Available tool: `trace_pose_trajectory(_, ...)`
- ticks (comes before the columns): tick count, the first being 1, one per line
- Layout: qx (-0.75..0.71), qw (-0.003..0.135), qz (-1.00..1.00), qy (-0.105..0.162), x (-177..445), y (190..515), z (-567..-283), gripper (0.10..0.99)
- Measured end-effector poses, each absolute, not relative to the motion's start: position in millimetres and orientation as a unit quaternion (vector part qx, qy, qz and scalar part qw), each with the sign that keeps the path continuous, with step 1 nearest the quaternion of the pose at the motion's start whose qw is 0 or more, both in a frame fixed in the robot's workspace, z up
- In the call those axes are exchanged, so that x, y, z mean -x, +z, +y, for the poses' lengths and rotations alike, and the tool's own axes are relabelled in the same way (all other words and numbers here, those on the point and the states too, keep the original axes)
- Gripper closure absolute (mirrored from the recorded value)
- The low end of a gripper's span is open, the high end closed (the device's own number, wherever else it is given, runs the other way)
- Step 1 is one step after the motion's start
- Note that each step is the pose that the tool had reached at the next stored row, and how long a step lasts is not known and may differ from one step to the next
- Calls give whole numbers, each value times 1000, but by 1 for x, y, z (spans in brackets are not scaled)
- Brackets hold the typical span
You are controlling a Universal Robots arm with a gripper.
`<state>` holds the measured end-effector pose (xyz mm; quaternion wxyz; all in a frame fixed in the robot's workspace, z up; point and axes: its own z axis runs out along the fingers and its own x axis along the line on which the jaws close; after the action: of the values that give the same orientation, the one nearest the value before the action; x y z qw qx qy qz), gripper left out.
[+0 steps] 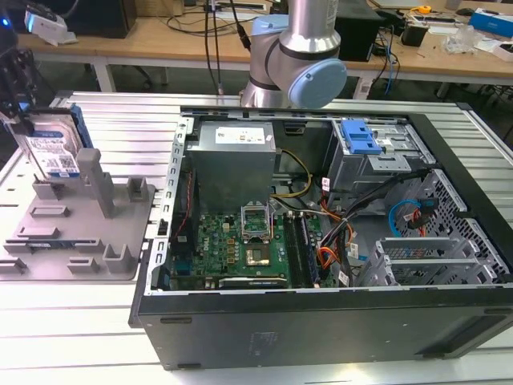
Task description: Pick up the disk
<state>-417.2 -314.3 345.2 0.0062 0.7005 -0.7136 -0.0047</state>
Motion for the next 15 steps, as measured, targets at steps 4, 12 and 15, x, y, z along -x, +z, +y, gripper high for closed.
trace_pose_trajectory(4, -700, 5, -714, -6, 417, 376, -314, 718)
trace_pose_trajectory(12, -700, 3, -714, -8, 417, 431, -314, 718)
trace_pose_trajectory(15, -700, 2, -714, -9, 417, 458, -314, 718)
